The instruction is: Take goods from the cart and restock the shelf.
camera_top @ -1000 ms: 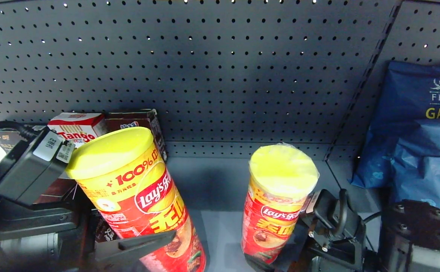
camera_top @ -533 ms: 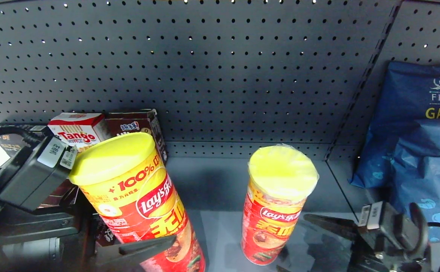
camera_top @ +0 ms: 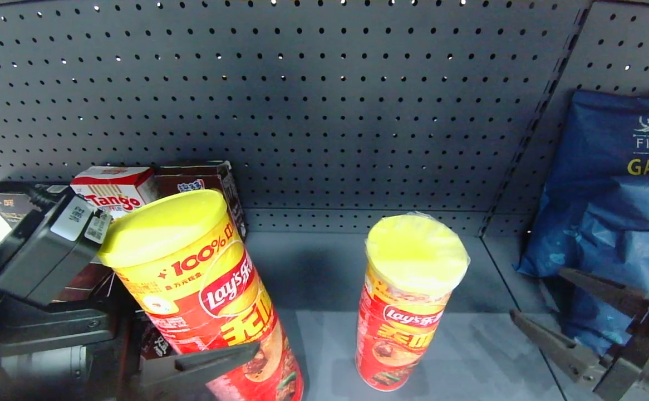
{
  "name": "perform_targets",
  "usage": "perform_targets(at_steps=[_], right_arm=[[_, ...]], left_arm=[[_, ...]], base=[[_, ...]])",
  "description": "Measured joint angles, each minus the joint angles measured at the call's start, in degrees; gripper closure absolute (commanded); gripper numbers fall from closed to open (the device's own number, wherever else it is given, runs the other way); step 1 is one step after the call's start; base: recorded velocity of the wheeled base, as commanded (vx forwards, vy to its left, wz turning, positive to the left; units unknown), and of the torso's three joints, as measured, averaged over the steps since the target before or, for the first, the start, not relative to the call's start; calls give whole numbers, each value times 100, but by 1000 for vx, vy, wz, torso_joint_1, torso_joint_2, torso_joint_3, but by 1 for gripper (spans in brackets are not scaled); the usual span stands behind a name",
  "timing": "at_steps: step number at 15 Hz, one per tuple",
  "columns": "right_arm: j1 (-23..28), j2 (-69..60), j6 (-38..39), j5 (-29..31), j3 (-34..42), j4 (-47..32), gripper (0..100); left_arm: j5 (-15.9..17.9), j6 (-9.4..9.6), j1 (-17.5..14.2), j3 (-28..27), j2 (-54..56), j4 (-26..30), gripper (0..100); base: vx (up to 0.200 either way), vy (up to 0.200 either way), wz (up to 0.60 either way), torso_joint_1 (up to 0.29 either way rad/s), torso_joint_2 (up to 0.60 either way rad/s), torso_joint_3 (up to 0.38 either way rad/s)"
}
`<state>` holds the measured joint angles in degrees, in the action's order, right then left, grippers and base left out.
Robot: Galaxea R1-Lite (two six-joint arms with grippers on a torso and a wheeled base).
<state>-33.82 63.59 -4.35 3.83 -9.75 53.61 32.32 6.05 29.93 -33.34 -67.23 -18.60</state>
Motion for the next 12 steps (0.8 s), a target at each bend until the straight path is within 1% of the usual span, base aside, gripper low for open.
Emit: perform_targets(at_steps=[5,8,10,12], right_arm=[[1376,-846,-178,-339,234,15,0],[2352,-1624,-90,-354,662,-115,0],[2856,-2363,68,-255,830,-831,0],[3259,-3510,176,-112,907,-2148,0]], left_arm=[[-7,-4,-5,22,9,0,100],[0,-2,-5,21,9,-2,100],[2,0,2,-4,9,-9,100],[9,2,13,-33,9,-9,100]], base=[[0,0,0,0,0,0],[0,0,0,0,0,0],[0,0,0,0,0,0],[0,0,0,0,0,0]])
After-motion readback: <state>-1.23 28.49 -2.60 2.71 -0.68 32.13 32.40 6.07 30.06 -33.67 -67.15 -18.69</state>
